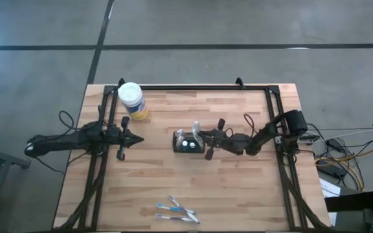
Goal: Pick & Place toothbrushing station
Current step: Put the green toothbrush into the wire organizer
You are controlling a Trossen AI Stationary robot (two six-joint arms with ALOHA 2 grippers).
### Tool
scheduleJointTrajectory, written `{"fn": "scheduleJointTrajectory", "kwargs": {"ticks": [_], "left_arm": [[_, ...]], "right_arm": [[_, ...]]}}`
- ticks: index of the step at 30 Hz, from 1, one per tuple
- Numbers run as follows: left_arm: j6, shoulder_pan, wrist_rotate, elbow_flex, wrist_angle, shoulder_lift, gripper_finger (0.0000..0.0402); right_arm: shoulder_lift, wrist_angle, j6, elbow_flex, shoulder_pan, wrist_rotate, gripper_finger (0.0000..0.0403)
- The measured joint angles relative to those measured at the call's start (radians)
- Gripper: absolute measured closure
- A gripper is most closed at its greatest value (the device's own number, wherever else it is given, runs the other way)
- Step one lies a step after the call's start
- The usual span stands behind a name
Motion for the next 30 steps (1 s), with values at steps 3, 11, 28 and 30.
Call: {"fn": "scheduleJointTrajectory", "kwargs": {"ticks": [3, 11, 28, 30], "left_arm": [[0.0, 0.0, 0.0, 0.0, 0.001, 0.0, 0.039], [-0.006, 0.0, 0.0, 0.0, 0.002, 0.0, 0.039], [-0.006, 0.0, 0.0, 0.0, 0.003, 0.0, 0.039], [-0.006, 0.0, 0.0, 0.0, 0.003, 0.0, 0.039]], "right_arm": [[-0.005, -0.017, 0.043, -0.001, 0.0, -0.002, 0.0361], [-0.005, -0.021, 0.082, -0.001, 0.001, -0.002, 0.0281], [-0.095, -0.01, 0.025, 0.002, 0.004, 0.006, 0.0224], [-0.104, -0.017, 0.025, 0.002, 0.004, 0.007, 0.0234]]}}
